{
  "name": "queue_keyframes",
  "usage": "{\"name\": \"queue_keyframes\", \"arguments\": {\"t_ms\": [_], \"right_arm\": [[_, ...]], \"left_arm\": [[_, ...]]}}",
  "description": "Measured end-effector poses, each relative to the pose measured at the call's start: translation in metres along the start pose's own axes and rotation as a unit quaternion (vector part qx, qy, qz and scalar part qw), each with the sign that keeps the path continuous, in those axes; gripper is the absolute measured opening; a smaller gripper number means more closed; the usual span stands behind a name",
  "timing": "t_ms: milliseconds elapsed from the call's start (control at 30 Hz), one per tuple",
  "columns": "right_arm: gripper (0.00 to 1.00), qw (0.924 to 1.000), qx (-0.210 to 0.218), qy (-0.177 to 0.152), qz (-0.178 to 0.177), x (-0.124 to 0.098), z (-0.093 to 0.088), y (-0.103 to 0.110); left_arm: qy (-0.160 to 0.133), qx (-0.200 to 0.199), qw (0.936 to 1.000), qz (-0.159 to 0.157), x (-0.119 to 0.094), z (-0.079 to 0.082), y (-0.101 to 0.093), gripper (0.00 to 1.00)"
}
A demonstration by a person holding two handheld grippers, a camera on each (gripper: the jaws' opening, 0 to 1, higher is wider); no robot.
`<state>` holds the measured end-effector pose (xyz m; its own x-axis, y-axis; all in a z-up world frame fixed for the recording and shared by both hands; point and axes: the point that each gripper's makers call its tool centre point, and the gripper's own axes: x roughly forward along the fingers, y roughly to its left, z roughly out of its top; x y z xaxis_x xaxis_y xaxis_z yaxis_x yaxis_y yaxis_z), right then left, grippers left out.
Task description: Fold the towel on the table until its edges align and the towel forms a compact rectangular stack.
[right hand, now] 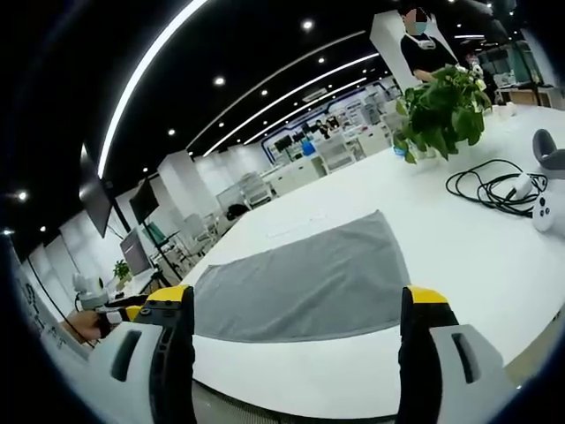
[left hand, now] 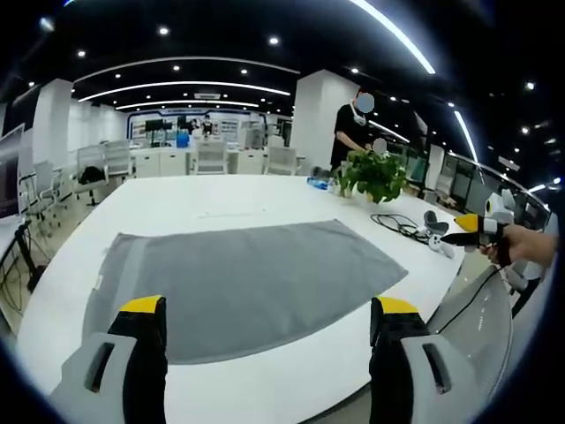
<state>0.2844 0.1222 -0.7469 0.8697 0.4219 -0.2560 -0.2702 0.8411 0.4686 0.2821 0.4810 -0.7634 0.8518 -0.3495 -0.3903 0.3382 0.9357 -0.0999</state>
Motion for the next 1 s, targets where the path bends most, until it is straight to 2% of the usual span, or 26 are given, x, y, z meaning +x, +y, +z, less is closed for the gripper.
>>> {"name": "queue_keyframes", "arguments": {"t_ms": [633,1000], "right_arm": [[0.97,1.0000,-0.005,0.002,-0.005,-0.006,0.005,-0.007],[0.96,0.9999,-0.014,0.001,-0.009,-0.007,0.019,-0.022]], "left_arm": [[0.007,0.016,0.9997,-0.017,0.012,0.005,-0.017,0.99],[0.014,0.030,0.9987,-0.038,0.030,0.008,-0.041,0.99]]}}
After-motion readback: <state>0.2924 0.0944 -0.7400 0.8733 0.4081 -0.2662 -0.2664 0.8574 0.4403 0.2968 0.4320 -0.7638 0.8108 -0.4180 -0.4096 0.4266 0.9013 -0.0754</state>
